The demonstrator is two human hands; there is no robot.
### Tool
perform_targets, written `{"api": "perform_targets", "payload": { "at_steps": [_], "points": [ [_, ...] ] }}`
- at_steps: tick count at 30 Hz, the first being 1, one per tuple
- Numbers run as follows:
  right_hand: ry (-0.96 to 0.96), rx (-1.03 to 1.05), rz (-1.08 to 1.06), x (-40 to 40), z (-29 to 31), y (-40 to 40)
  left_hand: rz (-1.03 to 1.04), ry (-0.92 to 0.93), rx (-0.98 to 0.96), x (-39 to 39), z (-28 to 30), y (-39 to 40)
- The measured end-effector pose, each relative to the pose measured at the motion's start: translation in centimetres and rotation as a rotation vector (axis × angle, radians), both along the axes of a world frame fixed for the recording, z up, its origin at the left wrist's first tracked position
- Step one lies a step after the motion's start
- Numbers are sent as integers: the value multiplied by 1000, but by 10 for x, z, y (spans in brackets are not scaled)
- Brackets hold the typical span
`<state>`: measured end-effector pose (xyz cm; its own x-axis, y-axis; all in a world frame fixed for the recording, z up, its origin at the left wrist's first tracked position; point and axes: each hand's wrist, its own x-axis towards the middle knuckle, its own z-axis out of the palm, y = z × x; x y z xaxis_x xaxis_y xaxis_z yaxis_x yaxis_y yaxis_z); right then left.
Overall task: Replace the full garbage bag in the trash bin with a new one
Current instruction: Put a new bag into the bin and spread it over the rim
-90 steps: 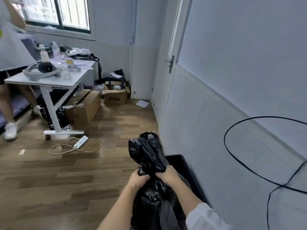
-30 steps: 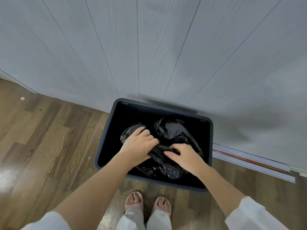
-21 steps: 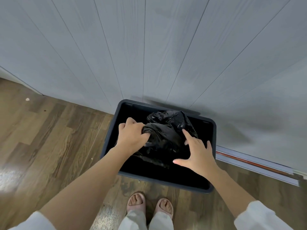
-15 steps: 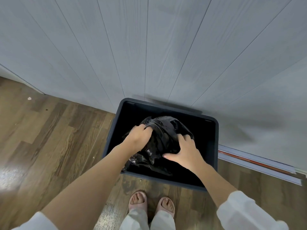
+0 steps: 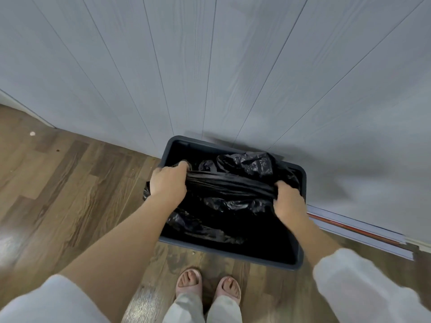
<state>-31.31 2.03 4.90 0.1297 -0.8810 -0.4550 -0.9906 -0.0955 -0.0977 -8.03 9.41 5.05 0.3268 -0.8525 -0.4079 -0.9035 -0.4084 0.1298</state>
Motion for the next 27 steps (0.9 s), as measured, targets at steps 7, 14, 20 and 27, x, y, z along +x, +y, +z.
{"api": "perform_targets", "payload": {
  "at_steps": [7, 14, 20, 27],
  "points": [
    [32, -240, 247, -19, 20, -10, -291, 196, -44, 25, 3, 4],
    [289, -256, 495, -36, 19, -5, -262, -248, -93, 28, 4, 0],
    [-86, -192, -212, -15, 10, -25, 193, 38, -56, 18, 3, -14],
    [-693, 735, -683, 3, 23, -9, -55, 136, -171, -10, 8, -13]
  ]
}}
